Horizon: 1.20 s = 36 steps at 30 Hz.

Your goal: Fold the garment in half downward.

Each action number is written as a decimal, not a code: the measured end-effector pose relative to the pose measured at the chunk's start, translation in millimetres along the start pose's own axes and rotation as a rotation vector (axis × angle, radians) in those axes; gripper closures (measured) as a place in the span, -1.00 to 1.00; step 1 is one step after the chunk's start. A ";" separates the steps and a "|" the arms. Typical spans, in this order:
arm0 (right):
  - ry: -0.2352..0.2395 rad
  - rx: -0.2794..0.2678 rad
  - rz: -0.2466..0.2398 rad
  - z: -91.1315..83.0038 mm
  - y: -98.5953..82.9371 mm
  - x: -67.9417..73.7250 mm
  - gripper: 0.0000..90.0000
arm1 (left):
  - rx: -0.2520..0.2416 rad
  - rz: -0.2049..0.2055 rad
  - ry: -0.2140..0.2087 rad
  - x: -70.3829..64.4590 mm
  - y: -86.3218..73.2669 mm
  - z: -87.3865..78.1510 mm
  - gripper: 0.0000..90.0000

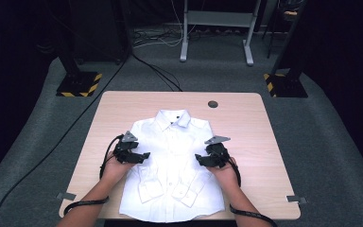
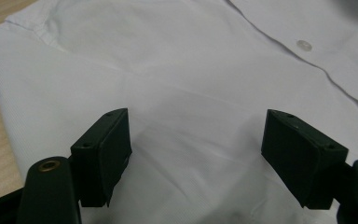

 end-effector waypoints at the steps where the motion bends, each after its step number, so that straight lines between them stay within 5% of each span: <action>1: 0.000 0.002 -0.002 1.7 0.3 -1.2 -0.22 | 0.004 -0.002 0.001 0.5 -1.0 1.3 -0.48; 11: 0.010 0.031 -0.057 8.6 -11.6 2.0 -0.18 | -0.007 0.017 0.003 -0.1 -7.2 2.6 -0.48; 20: 0.037 0.024 -0.051 1.5 -16.4 8.2 -0.16 | 0.020 0.042 -0.033 -6.5 -11.8 -7.2 -0.47; 24: 0.050 0.055 -0.059 -0.7 -14.9 10.1 -0.14 | 0.024 0.029 -0.030 -3.7 -8.8 -9.7 -0.42; 31: 0.044 0.007 -0.057 -4.2 7.7 1.1 -0.07 | -0.015 -0.022 0.013 11.1 6.4 -9.2 -0.40; 36: 0.015 0.013 -0.069 0.1 15.8 -7.8 -0.02 | 0.009 -0.039 0.030 17.7 7.0 -1.9 -0.39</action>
Point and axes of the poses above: each handheld gripper's, and its own axes: z roughly forward along the jaws, y roughly out of its top, x roughly to its left, the point moved 6 cm from there along z, roughly forward along the jaws, and after that the axes turned 15 degrees about -x, right-handed, at the moved point
